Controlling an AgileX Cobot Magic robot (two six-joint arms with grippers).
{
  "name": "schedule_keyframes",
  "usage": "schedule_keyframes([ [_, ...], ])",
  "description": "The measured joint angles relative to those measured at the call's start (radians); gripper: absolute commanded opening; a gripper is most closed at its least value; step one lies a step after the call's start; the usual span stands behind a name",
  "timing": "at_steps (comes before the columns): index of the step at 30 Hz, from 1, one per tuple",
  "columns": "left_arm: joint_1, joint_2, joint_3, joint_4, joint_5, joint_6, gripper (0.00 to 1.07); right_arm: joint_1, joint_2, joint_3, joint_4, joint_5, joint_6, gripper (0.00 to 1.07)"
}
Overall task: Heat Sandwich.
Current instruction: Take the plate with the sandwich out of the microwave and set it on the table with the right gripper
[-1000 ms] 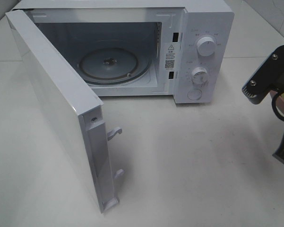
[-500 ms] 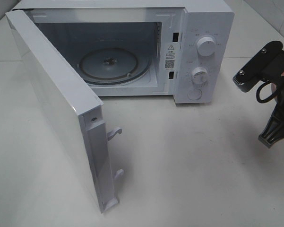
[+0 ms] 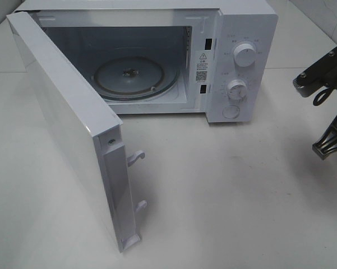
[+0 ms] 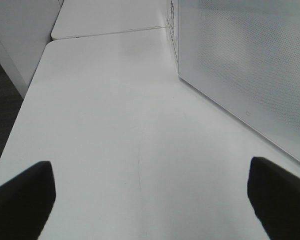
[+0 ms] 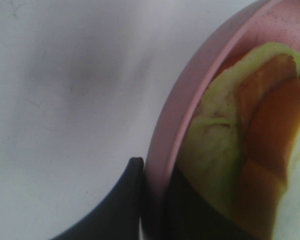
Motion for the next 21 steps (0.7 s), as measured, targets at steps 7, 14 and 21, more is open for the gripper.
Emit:
schedule_keyframes([
  [7,0.000,0.000,0.000,0.000,0.000,0.000,1.03,-0.055,0.049,0.000,-0.031,-0.038,0.042,0.00],
  [14,0.000,0.000,0.000,0.000,0.000,0.000,1.03,-0.060,0.126,0.000,-0.080,-0.073,0.131,0.00],
  [21,0.000,0.000,0.000,0.000,0.000,0.000,1.03,-0.060,0.190,0.000,-0.129,-0.108,0.215,0.00],
])
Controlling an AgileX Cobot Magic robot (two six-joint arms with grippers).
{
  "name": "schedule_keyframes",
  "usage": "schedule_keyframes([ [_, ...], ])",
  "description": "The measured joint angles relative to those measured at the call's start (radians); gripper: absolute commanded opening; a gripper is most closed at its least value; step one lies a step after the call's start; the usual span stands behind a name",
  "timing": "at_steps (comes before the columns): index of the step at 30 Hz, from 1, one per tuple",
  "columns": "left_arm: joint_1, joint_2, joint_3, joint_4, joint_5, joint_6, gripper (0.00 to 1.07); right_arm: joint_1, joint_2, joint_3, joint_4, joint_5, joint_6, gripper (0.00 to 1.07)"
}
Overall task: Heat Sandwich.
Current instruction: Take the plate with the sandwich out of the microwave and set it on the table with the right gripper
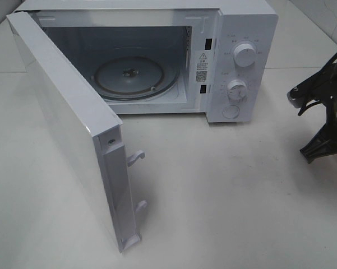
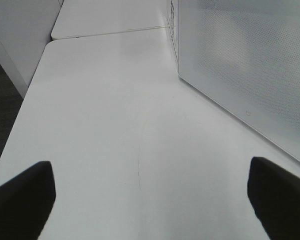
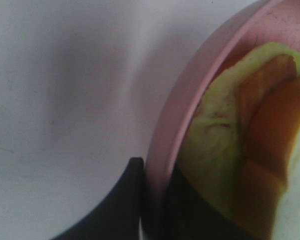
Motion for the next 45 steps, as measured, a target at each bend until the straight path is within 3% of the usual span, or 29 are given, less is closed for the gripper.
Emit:
schedule_keyframes([
  [12,0.000,0.000,0.000,0.000,0.000,0.000,1.03,-0.012,0.064,-0.001,-0.073,-0.045,0.095,0.00],
  [27,0.000,0.000,0.000,0.000,0.000,0.000,1.03,-0.113,0.070,-0.001,-0.105,-0.096,0.140,0.00],
  [45,0.000,0.000,0.000,0.000,0.000,0.000,1.03,-0.116,0.197,-0.002,-0.159,-0.147,0.221,0.00],
])
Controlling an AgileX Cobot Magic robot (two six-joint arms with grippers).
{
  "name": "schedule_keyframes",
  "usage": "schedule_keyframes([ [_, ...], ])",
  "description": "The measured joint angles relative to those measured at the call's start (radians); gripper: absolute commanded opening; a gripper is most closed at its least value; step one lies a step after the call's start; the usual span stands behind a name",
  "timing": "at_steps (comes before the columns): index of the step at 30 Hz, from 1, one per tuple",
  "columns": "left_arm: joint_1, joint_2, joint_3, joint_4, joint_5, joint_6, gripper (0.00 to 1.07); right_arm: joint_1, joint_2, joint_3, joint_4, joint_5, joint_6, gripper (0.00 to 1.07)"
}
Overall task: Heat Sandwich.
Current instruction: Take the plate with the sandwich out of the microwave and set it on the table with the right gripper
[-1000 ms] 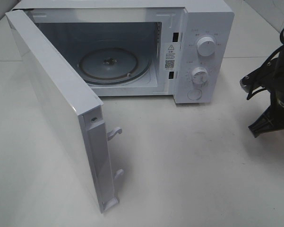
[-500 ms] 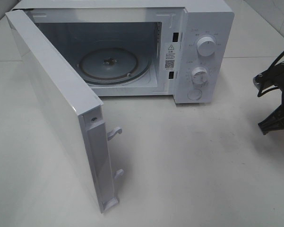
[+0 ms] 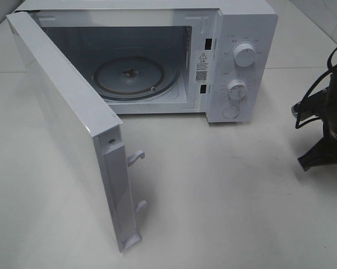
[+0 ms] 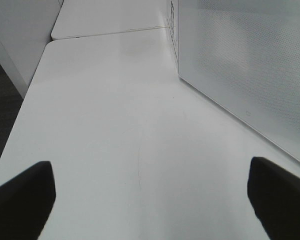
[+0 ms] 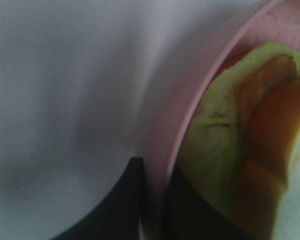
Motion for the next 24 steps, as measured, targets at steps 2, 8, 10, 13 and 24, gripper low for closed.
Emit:
schedule_keyframes([
  [2,0.000,0.000,0.000,0.000,0.000,0.000,1.03,0.000,0.016,0.000,-0.007,-0.008,0.013,0.00],
  [8,0.000,0.000,0.000,0.000,0.000,0.000,1.03,0.000,0.053,0.000,-0.036,-0.018,0.053,0.00],
  [10,0.000,0.000,0.000,0.000,0.000,0.000,1.03,0.000,0.060,0.000,-0.040,-0.019,0.057,0.00],
  [13,0.000,0.000,0.000,0.000,0.000,0.000,1.03,0.000,0.071,-0.001,-0.048,-0.017,0.057,0.01],
  [24,0.000,0.000,0.000,0.000,0.000,0.000,1.03,0.000,0.072,-0.001,-0.030,-0.013,0.053,0.17],
])
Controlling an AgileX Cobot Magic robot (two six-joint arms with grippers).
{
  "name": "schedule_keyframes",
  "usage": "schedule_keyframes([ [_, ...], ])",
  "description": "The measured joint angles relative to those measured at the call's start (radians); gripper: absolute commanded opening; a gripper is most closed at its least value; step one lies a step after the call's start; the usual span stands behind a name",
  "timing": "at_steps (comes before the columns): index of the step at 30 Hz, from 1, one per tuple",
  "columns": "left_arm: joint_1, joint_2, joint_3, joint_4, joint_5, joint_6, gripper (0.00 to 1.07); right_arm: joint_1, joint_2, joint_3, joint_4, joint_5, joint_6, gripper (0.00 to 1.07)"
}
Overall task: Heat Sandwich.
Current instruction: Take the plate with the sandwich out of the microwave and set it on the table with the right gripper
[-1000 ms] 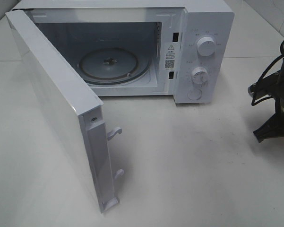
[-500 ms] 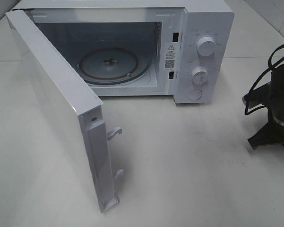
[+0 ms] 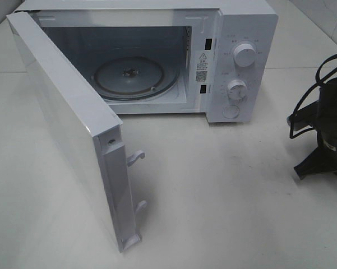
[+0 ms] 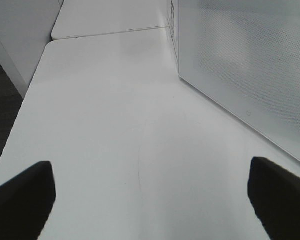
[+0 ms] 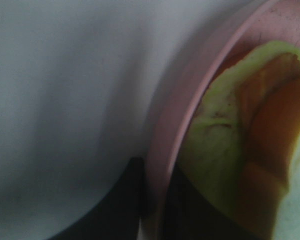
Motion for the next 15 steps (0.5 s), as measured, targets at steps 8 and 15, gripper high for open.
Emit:
schedule_keyframes([
  [8,0.000,0.000,0.000,0.000,0.000,0.000,1.03,0.000,-0.063,0.001,0.121,-0.001,-0.095,0.50],
  [15,0.000,0.000,0.000,0.000,0.000,0.000,1.03,0.000,-0.176,0.002,0.284,0.020,-0.242,0.68],
])
